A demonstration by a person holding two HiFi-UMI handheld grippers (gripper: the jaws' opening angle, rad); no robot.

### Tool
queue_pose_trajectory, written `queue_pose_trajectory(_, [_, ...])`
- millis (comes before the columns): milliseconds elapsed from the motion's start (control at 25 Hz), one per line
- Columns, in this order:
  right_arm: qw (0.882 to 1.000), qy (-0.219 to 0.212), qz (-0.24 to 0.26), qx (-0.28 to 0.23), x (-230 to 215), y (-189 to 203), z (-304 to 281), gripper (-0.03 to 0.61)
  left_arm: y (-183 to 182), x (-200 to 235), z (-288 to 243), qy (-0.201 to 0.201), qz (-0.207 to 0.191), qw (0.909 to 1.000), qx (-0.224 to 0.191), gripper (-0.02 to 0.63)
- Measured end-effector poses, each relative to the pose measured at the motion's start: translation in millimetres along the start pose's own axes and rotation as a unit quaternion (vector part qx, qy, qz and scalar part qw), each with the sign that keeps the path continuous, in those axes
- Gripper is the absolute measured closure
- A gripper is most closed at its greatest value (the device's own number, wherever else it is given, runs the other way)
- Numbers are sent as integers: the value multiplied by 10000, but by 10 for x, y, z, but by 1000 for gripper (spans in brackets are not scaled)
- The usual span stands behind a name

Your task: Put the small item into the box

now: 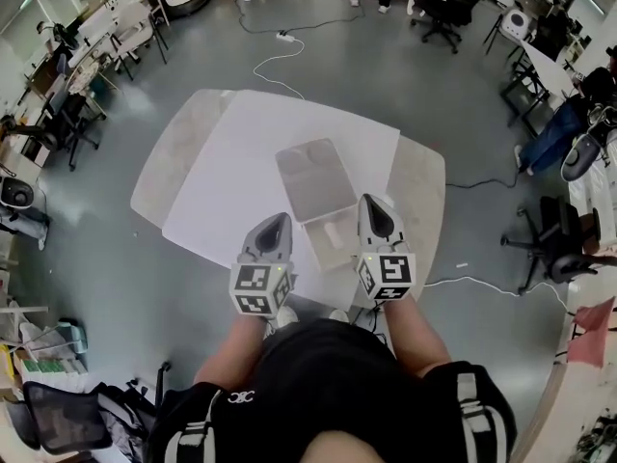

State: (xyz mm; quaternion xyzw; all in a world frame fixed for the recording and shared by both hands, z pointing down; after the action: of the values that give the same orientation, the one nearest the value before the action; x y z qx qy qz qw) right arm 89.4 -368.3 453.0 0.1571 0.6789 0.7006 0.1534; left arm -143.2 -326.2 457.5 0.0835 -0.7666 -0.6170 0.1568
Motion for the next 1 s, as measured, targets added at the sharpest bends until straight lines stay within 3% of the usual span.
queue_pose_trajectory(240, [9991,143,17,-405,-54,-159,192,566,-51,-69,-120,161,-6,9998,-88,607])
queue_pose_trajectory(1000, [9997,165,54,-189,65,-111,302,566,-131,-112,-89,355,-104,9992,-182,609])
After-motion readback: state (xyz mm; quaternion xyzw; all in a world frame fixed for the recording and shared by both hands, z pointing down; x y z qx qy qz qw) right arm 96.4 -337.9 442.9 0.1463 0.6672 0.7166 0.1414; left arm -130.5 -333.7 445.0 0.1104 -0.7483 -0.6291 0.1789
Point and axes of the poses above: the fingertips, and each gripper's own axes: z backward along the fingers, x to its left, y out of its underside, the point moved 10 cm from there along z, backward along the fingers, and after that the axes turned 2 degrees about -x, right-handed, at the moved point
